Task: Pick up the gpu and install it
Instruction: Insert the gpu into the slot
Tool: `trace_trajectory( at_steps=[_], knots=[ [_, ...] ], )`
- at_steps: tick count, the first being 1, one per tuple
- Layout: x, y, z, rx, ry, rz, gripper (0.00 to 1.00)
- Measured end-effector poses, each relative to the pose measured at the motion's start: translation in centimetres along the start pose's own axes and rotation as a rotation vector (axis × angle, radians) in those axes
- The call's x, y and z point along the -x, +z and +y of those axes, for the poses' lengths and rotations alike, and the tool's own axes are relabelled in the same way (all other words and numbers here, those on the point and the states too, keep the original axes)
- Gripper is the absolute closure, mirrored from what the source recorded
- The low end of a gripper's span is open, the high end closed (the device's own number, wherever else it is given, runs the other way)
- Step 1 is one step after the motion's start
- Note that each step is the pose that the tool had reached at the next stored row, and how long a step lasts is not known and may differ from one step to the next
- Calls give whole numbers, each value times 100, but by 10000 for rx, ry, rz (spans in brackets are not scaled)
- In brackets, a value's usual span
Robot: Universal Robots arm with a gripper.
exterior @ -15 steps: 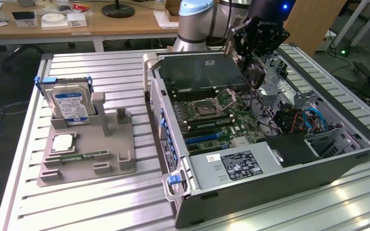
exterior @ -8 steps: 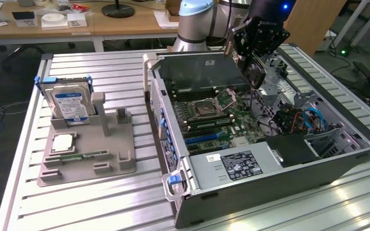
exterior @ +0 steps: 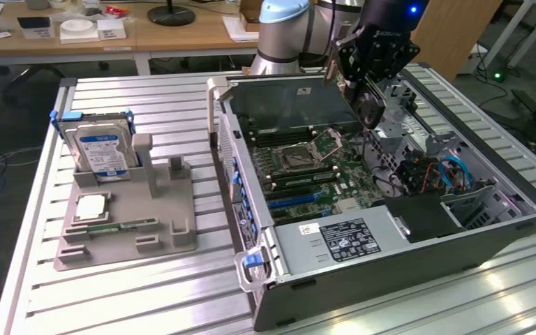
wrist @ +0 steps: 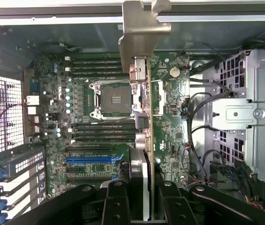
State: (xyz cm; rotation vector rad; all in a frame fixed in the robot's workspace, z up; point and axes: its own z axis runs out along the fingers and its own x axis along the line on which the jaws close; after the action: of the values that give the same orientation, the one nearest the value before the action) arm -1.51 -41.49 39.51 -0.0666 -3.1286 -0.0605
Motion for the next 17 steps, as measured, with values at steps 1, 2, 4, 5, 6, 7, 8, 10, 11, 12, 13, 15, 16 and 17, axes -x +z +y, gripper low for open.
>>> trace_trajectory(
  at_steps=[1, 2, 4, 5, 6, 7, 8, 10, 11, 12, 13, 15, 16, 17],
  knots=[
    [0, 0, 0, 0, -11, 0, 72],
    [0, 0, 0, -1, -59, 2, 72],
    [0, 0, 0, -3, -272, 10, 72],
    [0, 0, 0, -5, -431, 17, 72],
    [0, 0, 0, -7, -590, 22, 72],
    [0, 0, 0, -9, -760, 29, 72],
    [0, 0, 0, -11, -930, 36, 72],
    [0, 0, 0, -16, -1283, 49, 72],
    [0, 0, 0, -18, -1463, 56, 72],
    [0, 0, 0, -20, -1640, 63, 72],
    [0, 0, 0, -23, -1830, 70, 72],
    [0, 0, 0, -27, -2185, 84, 72],
    [0, 0, 0, -29, -2363, 91, 72],
    [0, 0, 0, -31, -2535, 97, 72]
  ],
)
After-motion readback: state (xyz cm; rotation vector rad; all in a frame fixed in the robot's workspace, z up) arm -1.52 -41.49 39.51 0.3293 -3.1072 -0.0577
